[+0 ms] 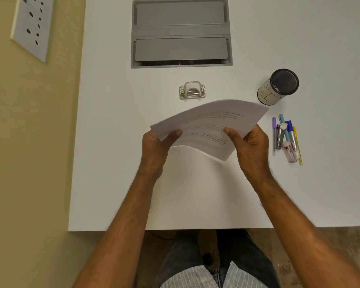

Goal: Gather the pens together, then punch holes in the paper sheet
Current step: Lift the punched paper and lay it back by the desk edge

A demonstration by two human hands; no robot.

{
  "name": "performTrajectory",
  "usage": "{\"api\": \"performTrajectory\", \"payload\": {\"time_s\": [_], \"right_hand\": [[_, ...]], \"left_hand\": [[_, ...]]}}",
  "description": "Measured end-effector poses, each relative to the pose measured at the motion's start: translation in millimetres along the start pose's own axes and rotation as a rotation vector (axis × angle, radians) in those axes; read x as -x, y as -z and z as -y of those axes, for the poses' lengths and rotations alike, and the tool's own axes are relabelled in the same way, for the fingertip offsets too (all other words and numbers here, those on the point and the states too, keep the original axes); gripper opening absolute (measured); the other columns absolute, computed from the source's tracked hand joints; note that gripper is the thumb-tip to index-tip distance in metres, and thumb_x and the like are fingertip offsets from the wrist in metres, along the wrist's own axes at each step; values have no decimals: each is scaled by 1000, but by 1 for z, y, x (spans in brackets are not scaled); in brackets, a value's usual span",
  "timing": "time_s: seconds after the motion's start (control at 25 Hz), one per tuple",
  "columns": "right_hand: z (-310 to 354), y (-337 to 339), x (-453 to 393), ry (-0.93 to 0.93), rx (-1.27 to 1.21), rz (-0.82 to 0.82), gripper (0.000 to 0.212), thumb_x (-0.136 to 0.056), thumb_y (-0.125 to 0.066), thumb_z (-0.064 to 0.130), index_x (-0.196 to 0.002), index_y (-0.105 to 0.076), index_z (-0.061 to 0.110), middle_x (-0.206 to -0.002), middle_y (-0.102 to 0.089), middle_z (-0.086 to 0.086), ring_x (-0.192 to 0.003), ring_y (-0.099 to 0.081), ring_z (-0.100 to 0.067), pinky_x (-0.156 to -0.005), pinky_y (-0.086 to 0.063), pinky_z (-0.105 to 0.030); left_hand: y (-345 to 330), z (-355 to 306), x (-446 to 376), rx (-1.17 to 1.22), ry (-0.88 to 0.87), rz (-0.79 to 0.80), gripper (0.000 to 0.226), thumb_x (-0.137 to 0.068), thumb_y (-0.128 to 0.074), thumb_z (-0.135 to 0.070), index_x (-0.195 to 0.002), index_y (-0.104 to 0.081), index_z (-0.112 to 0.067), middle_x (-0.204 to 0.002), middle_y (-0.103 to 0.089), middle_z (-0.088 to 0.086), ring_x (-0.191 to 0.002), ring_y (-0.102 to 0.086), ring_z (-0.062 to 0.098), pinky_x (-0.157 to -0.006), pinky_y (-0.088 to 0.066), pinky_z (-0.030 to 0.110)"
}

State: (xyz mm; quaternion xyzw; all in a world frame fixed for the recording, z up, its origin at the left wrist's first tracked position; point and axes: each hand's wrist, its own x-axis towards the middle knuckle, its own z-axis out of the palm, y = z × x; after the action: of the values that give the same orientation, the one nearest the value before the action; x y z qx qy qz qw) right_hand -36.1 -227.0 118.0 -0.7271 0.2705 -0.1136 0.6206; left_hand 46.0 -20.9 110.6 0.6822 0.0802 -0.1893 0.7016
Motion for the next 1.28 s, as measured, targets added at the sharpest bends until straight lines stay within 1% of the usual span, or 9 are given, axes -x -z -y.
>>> {"api": "performTrajectory", "payload": {"time_s": [0.12,0.28,0.4,0.56,0.68,0.76,0.92,1.08,1.28], "right_hand": [[1,0,4,14,-32,-10,36,-95,-73,15,-117,-65,42,-106,-74,25,-104,-71,-7,-89,-61,-27],[-9,1,5,-8,4,58,36,-90,-79,14,-103,-70,47,-108,-73,10,-107,-68,-17,-98,-58,-45],[-13,-1,6,-40,-2,44,31,-91,-78,13,-106,-69,40,-110,-75,3,-106,-69,-16,-98,-59,-39],[-5,2,6,-39,-34,14,36,-92,-77,13,-106,-67,44,-108,-73,13,-103,-70,-6,-94,-58,-24],[-3,1,3,-68,-16,55,36,-90,-79,14,-106,-66,44,-105,-74,19,-99,-71,0,-89,-57,-19],[-2,-1,2,-81,6,57,37,-91,-78,16,-107,-65,46,-105,-73,22,-98,-71,3,-91,-57,-20],[-1,4,0,-55,13,37,36,-91,-79,17,-107,-64,46,-105,-73,22,-97,-71,4,-91,-58,-19],[-3,6,0,-77,1,58,34,-91,-78,16,-114,-65,39,-108,-74,19,-100,-71,1,-90,-58,-18],[5,10,-2,-56,26,43,36,-93,-76,15,-108,-64,46,-107,-73,20,-99,-71,2,-90,-58,-19]], "left_hand": [[1,2,3,2,-3,-1,30,-91,-75,-5,-112,-72,-26,-101,-79,-11,-94,-74,9,-88,-61,29],[1,7,6,-60,-1,57,27,-92,-71,2,-100,-73,-23,-91,-77,-15,-89,-71,1,-80,-56,17],[-1,9,5,-74,19,32,29,-92,-72,-1,-99,-73,-29,-91,-77,-19,-89,-70,-2,-83,-57,21],[-1,4,8,-68,-6,30,29,-93,-72,-5,-103,-70,-33,-91,-76,-23,-89,-69,-5,-90,-59,28],[-2,4,5,-89,-12,44,29,-94,-72,-4,-101,-70,-31,-89,-75,-23,-87,-68,-7,-85,-58,24],[-4,3,4,-81,5,22,28,-94,-72,-6,-105,-69,-31,-90,-75,-23,-87,-68,-8,-84,-58,21],[-4,0,3,-81,-13,13,32,-92,-75,-9,-107,-69,-36,-96,-76,-18,-91,-70,-2,-91,-61,28],[-4,3,3,-84,15,21,31,-92,-75,-9,-108,-70,-35,-102,-76,-15,-95,-69,0,-88,-56,23],[-5,-3,7,-70,-17,2,33,-92,-74,-7,-102,-74,-38,-101,-78,-14,-96,-70,4,-93,-58,28]]}}
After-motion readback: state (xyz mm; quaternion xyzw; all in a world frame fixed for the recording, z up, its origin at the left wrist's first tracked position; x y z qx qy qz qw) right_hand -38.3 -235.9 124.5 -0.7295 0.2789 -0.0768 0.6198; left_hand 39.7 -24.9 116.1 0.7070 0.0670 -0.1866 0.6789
